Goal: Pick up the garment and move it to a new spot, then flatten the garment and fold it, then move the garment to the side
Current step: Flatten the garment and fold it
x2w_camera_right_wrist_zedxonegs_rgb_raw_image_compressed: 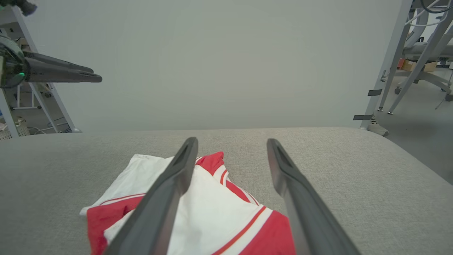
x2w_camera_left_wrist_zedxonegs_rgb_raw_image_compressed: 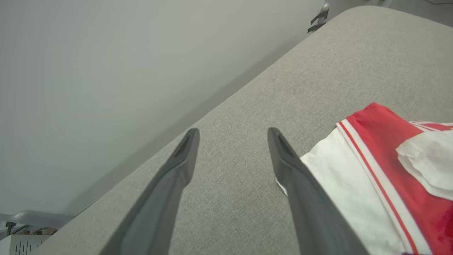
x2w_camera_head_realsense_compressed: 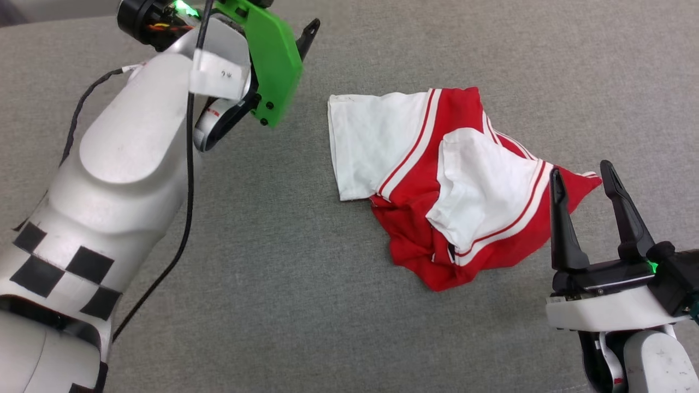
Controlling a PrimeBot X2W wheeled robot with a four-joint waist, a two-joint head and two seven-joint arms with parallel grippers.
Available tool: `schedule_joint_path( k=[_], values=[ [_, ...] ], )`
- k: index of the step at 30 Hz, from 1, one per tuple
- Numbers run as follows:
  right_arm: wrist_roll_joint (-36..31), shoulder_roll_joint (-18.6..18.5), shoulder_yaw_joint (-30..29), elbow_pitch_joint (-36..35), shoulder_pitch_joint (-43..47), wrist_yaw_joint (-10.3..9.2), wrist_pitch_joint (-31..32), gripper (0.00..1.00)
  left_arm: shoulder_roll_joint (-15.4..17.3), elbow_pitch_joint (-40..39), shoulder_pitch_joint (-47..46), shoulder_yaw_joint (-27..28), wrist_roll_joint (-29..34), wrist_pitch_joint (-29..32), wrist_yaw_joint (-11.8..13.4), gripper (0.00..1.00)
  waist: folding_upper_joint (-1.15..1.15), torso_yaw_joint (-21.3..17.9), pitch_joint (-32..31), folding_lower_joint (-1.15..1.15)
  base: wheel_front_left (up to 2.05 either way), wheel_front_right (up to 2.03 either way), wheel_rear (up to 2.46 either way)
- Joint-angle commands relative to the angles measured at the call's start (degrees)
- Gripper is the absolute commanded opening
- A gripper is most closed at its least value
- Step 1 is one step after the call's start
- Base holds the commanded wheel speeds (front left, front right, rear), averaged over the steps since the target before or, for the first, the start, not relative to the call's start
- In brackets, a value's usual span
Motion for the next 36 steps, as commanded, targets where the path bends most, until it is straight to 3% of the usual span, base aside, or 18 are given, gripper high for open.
schedule_joint_path(
  k=[1, 9, 16, 25, 27, 31, 36],
  values=[
    [0.17, -0.07, 0.12, -0.33, -1.18, -0.04, -0.12, 1.00, 0.26, 0.28, -2.16, -1.65, -2.51, 2.45, -0.16, 1.00, 0.00, -3.06, 3.25, -0.01, 0.00, 0.00, 0.00],
    [0.97, -0.07, 0.84, -0.65, -3.78, -0.04, -0.12, 1.00, 1.14, 1.93, -9.76, -15.81, -14.20, 17.70, -0.16, 1.00, 0.00, -5.46, 7.15, -0.01, 0.00, 0.00, 0.00],
    [2.17, -0.07, 1.69, -0.70, -5.54, -0.04, -0.12, 1.00, 1.43, 5.06, -13.59, -28.11, -17.27, 22.45, -0.16, 1.00, 0.00, -7.20, 10.40, -0.01, 0.00, 0.00, 0.00],
    [3.11, -0.07, 2.02, -0.35, -5.96, -0.04, -0.12, 1.00, 3.66, 2.56, -8.56, -30.75, -12.96, 30.39, -0.16, 1.00, 0.00, -8.07, 11.18, -0.01, 0.00, 0.00, 0.00],
    [3.06, -0.07, 1.82, -0.32, -6.06, -0.04, -0.12, 1.00, 4.57, 1.31, -7.46, -30.76, -12.48, 31.20, -0.16, 0.00, 0.00, -7.89, 11.20, -0.01, 0.00, 0.00, 0.00],
    [2.70, -0.07, 1.72, -0.36, -6.41, -0.04, -0.12, 1.00, 5.53, -0.51, -7.04, -30.77, -12.02, 29.80, -0.16, 0.00, 0.00, -7.07, 10.93, -0.01, 0.00, 0.00, 0.00],
    [1.89, -0.07, 1.22, -0.06, -5.81, -0.04, -0.12, 1.00, 6.18, -1.57, -8.17, -30.78, -13.66, 18.81, -0.16, 0.00, 0.00, -5.35, 8.48, -0.01, 0.00, 0.00, 0.00]
  ],
)
